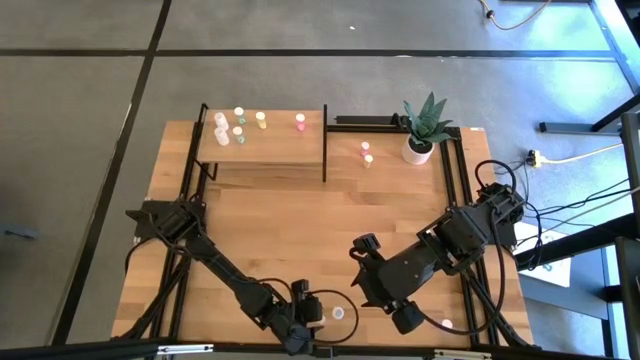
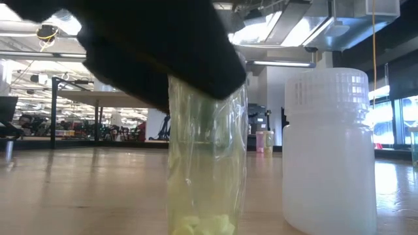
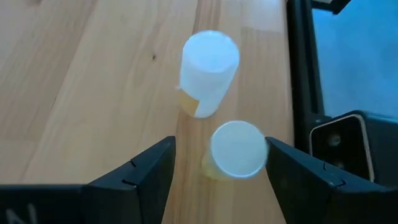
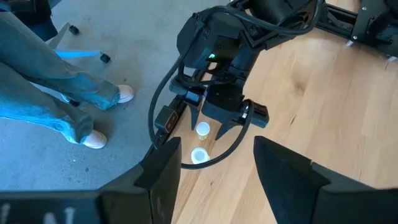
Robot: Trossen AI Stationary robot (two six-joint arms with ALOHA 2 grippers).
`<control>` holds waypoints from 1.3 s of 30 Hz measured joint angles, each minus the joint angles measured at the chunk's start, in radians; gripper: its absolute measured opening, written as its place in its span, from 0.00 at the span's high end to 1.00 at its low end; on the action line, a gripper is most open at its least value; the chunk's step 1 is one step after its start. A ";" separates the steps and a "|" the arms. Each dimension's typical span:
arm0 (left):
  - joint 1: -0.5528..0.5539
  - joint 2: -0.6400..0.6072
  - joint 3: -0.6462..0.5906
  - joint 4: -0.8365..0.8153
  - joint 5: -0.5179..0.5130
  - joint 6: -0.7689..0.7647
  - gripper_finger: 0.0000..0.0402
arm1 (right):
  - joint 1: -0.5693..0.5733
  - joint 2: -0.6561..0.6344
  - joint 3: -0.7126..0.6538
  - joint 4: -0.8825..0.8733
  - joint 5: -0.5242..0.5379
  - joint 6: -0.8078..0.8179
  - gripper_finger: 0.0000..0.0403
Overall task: Pick and place medicine bottles onto shelf by color
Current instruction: Put the bottom yellow pill bottle aligned with the other yellow pill bottle on the shelf
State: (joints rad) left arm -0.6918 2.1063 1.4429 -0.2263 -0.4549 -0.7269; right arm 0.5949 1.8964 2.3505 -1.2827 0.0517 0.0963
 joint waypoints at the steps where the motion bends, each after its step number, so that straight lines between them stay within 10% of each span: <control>1: 0.000 0.000 0.000 0.003 0.000 0.000 0.41 | 0.000 0.000 0.000 0.000 0.000 0.000 0.50; 39: -0.001 0.006 0.000 0.003 -0.002 -0.004 0.55 | 0.000 0.000 0.000 -0.001 0.000 -0.004 0.50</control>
State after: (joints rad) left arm -0.6925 2.1126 1.4429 -0.2233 -0.4571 -0.7304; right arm 0.5949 1.8961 2.3505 -1.2839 0.0517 0.0921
